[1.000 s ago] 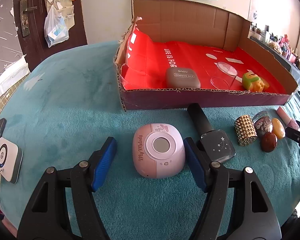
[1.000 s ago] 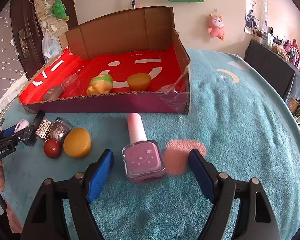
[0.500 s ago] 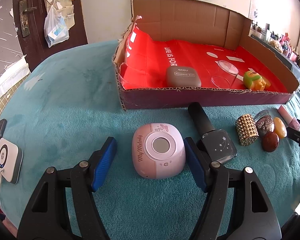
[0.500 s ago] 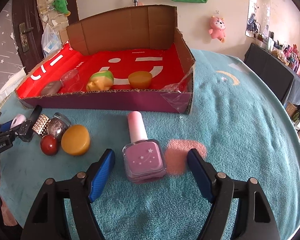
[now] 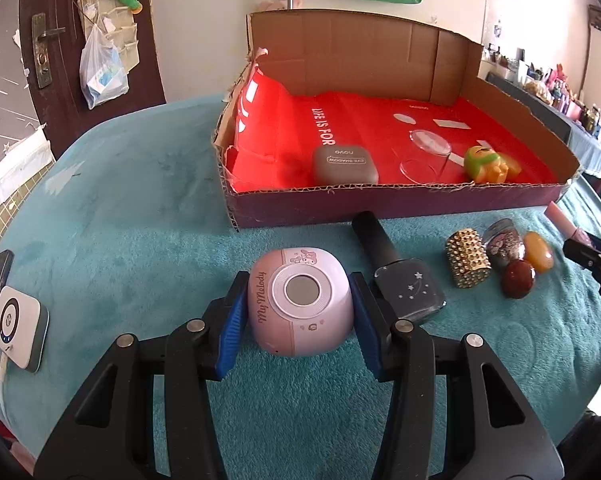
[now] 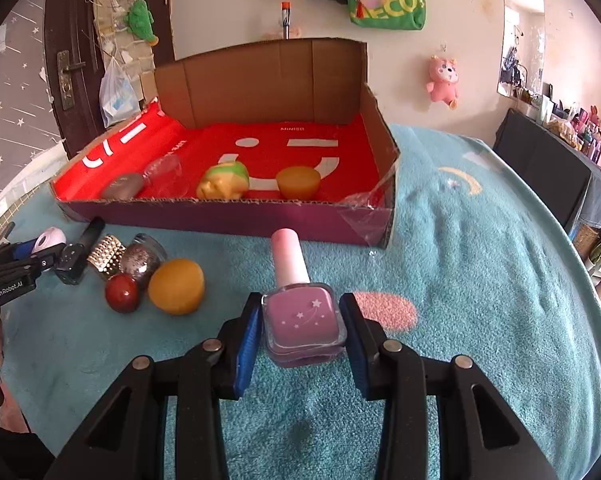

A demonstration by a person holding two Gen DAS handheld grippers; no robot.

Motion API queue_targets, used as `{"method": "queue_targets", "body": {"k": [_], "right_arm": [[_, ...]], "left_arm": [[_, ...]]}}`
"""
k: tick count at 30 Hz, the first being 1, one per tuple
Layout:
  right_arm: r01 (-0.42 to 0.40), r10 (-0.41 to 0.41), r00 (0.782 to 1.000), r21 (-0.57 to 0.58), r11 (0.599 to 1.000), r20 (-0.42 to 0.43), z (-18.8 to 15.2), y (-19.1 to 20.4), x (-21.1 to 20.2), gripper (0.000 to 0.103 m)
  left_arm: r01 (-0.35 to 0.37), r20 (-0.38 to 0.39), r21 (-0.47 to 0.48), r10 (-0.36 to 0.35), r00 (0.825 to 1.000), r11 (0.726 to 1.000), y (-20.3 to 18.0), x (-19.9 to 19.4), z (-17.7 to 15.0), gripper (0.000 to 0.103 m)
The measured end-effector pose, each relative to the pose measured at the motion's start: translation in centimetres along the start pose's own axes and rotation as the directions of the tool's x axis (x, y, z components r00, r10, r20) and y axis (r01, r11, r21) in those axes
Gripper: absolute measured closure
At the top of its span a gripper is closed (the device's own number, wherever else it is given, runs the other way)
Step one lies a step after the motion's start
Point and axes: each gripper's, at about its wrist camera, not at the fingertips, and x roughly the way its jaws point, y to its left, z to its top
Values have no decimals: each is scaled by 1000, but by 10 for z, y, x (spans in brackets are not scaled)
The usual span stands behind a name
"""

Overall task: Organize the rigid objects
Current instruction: 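Carry the pink device with the left tool while the right tool carries the pink polish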

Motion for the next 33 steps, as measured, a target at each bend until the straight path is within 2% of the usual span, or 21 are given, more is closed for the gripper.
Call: {"method": "queue_targets", "body": {"k": [6, 11, 15, 18, 22, 25, 30, 33], "right_arm": [[-26, 26, 1000, 16, 1000, 5, -2, 1, -2, 62], [-48, 48, 998, 14, 999, 48, 5, 4, -17, 62], [-77, 77, 992, -11, 997, 98, 26, 10, -26, 62], [-94, 99, 988, -41, 995, 120, 50, 15, -24, 62], [-110, 117, 985, -62, 992, 125, 86, 18, -7, 62], [-123, 129, 988, -70, 990, 86, 116, 20, 18, 62], [-106, 105, 994, -83, 991, -21, 144, 20, 63, 62], [-96, 88, 992, -86, 992, -85, 154, 22, 88, 62]], "left_arm": [[6, 8, -1, -6, 1000, 1000, -1, -5, 0, 57], [21, 61, 6, -21, 998, 1000, -1, -24, 10, 57], [33, 111, 38, -37, 993, 999, -6, -33, 29, 57], [93, 131, 63, -101, 986, 994, -10, -35, 53, 57], [158, 86, 95, -166, 982, 983, -19, -15, 91, 57], [203, 63, 163, -216, 974, 966, -31, 3, 119, 57], [227, -31, 182, -225, 974, 957, -40, 43, 148, 57], [206, -71, 194, -196, 978, 959, -45, 67, 161, 57]]}}
